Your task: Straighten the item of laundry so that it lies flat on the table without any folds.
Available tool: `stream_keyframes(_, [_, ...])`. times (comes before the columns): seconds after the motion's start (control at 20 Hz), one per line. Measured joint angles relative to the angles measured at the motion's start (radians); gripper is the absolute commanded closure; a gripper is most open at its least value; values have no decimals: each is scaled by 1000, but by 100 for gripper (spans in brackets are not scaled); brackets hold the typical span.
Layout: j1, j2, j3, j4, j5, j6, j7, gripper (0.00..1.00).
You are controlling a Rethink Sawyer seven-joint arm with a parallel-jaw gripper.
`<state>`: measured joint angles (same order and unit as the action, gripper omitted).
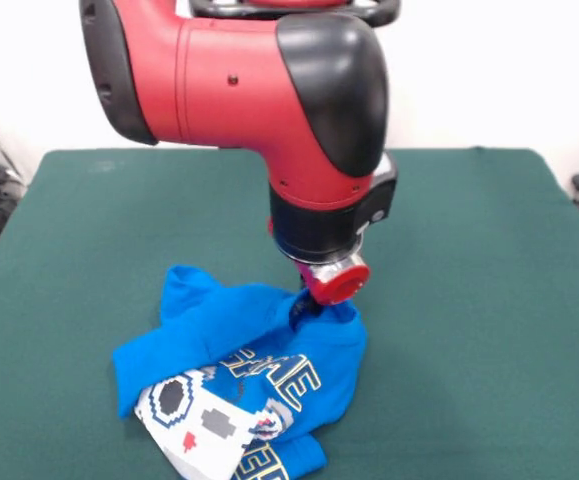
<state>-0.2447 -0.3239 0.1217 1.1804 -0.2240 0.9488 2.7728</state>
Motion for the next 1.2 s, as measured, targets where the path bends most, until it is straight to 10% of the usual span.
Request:
stream_keyframes(0.4, [26,-2,0,-83,-1,92,0,100])
stream_keyframes(1.2, [15,-54,6,-482,-52,736,0,100])
